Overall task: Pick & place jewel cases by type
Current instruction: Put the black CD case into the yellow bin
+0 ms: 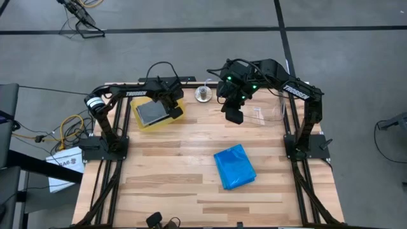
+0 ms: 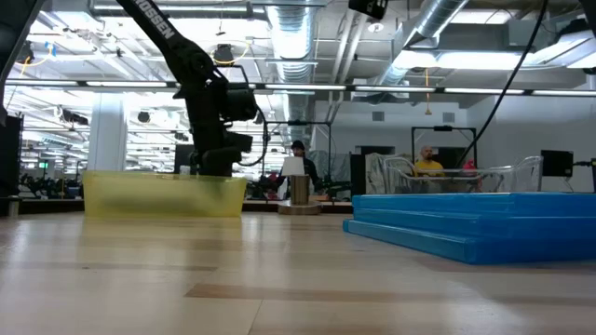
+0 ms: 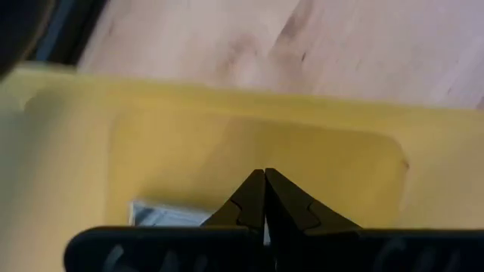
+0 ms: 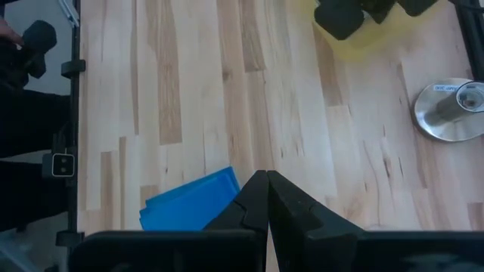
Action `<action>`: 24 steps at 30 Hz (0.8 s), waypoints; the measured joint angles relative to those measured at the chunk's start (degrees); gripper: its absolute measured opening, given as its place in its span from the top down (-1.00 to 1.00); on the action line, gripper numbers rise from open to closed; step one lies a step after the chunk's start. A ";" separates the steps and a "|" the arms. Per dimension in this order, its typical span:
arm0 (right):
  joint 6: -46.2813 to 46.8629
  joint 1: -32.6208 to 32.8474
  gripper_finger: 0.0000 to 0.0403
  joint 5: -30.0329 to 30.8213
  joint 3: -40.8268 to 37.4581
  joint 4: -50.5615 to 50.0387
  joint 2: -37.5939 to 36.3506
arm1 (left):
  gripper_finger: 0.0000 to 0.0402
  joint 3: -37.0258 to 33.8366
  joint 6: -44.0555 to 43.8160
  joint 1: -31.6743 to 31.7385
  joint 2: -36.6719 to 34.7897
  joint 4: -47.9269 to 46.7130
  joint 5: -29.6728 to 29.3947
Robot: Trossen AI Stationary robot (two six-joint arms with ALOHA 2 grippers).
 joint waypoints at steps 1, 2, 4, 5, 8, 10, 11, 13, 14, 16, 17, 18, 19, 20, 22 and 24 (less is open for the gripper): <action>0.00 0.00 1.00 0.00 -0.01 0.11 0.09 | 1.00 0.01 0.14 0.00 0.00 0.19 0.01; 0.00 0.00 1.00 0.00 -0.01 0.23 0.13 | 1.00 0.01 0.16 0.02 0.00 0.01 0.03; 0.00 0.00 1.00 0.00 -0.01 0.22 0.22 | 1.00 -0.01 0.24 0.02 0.29 -0.45 0.02; 0.00 0.00 1.00 0.00 -0.01 0.21 0.22 | 1.00 -0.03 0.50 0.02 0.72 -0.46 0.05; 0.02 0.00 1.00 0.00 -0.01 0.23 0.22 | 1.00 -1.09 0.52 0.02 1.72 -1.79 0.05; 0.02 0.00 1.00 0.00 -0.01 0.25 0.22 | 1.00 -1.94 0.13 0.04 2.34 -2.01 1.25; 0.02 0.00 1.00 -0.02 -0.01 0.32 0.22 | 1.00 -2.16 0.12 0.02 2.58 -2.17 1.11; 0.02 -0.06 1.00 -0.02 -0.01 0.40 0.22 | 1.00 -2.42 0.13 0.02 3.21 -2.99 1.25; 0.02 -0.04 1.00 0.00 -0.01 0.44 0.22 | 1.00 -2.42 0.13 0.04 3.19 -3.27 1.29; 0.02 -0.13 1.00 -0.01 -0.01 0.61 0.22 | 1.00 -2.44 0.13 0.02 3.21 -3.46 0.95; 0.02 -0.24 1.00 -0.02 -0.01 0.74 0.22 | 1.00 -2.42 0.13 0.02 2.91 -3.71 0.77; 0.02 -0.35 1.00 -0.02 -0.01 0.93 0.22 | 1.00 -2.23 0.13 0.02 2.72 -4.79 0.55; 0.02 -0.36 1.00 -0.02 -0.01 1.24 0.22 | 1.00 -1.83 0.13 0.01 2.71 -6.36 -0.21; 0.02 -0.36 1.00 -0.02 -0.01 1.56 0.22 | 1.00 -1.31 0.15 0.00 2.64 -8.24 -1.09; 0.02 -0.44 1.00 0.00 -0.01 2.05 0.22 | 1.00 -0.20 0.08 0.03 2.70 -12.72 -2.75; 0.02 -0.67 1.00 -0.02 -0.01 2.45 0.22 | 1.00 0.84 0.11 0.03 2.78 -16.32 -3.47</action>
